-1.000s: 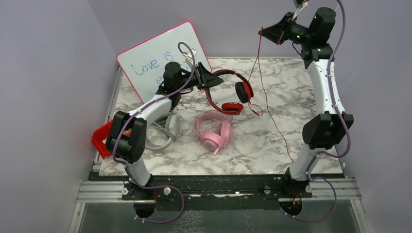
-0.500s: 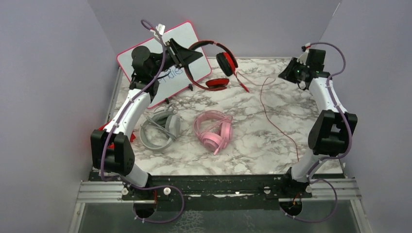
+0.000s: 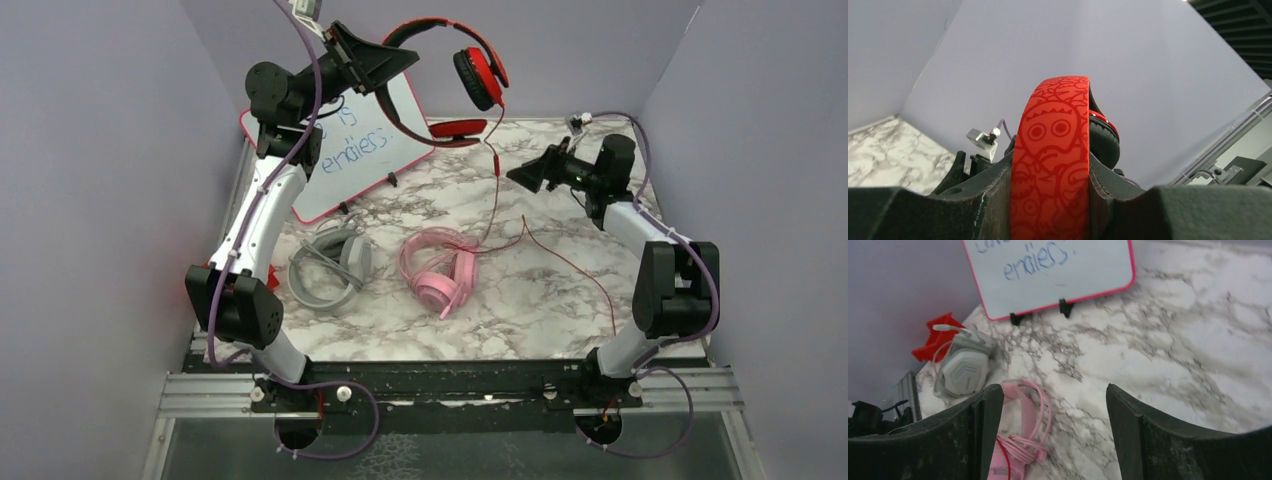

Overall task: Wrap the headphones
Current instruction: Adjust the headphones.

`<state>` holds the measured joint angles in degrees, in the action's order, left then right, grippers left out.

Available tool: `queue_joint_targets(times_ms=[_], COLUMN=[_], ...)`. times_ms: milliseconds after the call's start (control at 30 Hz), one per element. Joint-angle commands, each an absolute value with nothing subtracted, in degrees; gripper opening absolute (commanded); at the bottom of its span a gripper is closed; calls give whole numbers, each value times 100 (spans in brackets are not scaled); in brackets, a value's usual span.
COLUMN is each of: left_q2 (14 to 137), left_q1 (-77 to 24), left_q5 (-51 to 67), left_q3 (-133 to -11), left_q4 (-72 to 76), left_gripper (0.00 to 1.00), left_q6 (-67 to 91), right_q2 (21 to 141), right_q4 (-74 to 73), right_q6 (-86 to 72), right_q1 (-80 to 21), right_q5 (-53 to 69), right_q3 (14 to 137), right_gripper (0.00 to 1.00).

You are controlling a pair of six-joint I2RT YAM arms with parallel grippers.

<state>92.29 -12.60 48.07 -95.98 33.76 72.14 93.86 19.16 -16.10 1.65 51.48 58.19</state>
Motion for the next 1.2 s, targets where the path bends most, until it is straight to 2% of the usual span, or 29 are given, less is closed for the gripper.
queue_joint_targets(times_ms=[0, 133, 200, 300, 500, 700, 767, 833, 900, 967, 1167], left_q2=[9462, 9698, 9857, 10115, 10600, 10802, 10781, 10763, 10707, 10581, 9524], left_q1=[-1259, -1256, -1253, -1249, -1250, -1228, -1211, -1197, -1188, -1188, -1242], left_q5=[4346, 4237, 4182, 4081, 3851, 3662, 3627, 3593, 3559, 3499, 2723], left_q3=[-10253, -10716, -10995, -11431, -12238, -12567, -12552, -12491, -12375, -12190, -10496], left_q4=[3791, 3814, 3816, 3815, 3823, 3831, 3828, 3826, 3823, 3828, 3773], left_gripper=[0, 0, 0, 0, 0, 0, 0, 0, 0, 0, 0], left_q6=[7730, 7840, 7876, 7980, 8114, 8268, 8239, 8247, 8248, 8190, 7506], right_q2=[9352, 9156, 8940, 8867, 8945, 9112, 9124, 9041, 8739, 8357, 7994], right_q4=[4591, 3259, 3333, 4156, 7382, 7920, 7654, 6770, 4920, 2993, 2061], right_q6=[-3146, -2642, -2743, -3504, -5882, -6511, -6484, -6121, -5063, -3699, -3295], right_q1=[224, 391, 461, 416, 167, 26, 26, 54, 111, 115, 123], right_q5=[6614, 6020, 6126, 6852, 7216, 7075, 7060, 6975, 6461, 5764, 5449], right_q3=[5955, 6232, 6168, 6054, 5162, 4855, 4874, 4992, 5140, 5420, 6066], right_gripper=[80, 82, 84, 84, 84, 81, 79, 76, 74, 78, 81])
